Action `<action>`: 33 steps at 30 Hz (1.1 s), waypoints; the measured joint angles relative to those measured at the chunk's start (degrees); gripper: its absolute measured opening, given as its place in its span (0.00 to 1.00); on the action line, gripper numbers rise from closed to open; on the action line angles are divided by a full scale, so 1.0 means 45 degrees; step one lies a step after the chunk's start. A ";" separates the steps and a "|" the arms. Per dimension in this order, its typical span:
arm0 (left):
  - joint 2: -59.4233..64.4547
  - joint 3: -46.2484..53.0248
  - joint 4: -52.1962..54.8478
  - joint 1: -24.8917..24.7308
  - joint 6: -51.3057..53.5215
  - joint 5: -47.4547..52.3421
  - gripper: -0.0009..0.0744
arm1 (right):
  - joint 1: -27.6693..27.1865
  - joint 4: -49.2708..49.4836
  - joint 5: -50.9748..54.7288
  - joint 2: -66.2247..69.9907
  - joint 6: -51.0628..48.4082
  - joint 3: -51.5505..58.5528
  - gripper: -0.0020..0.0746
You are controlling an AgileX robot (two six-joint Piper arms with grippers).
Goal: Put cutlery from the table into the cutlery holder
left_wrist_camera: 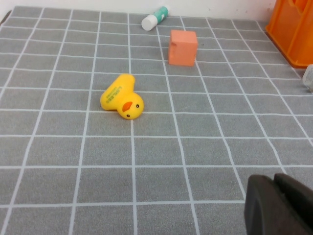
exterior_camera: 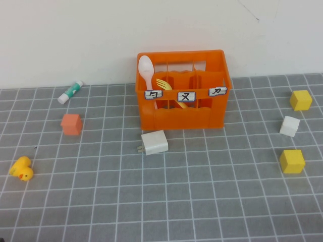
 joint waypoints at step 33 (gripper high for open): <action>0.0000 0.0000 0.0000 0.0000 0.0030 0.0000 0.01 | -0.0006 -0.3588 0.0141 0.0000 0.5621 -0.0046 0.02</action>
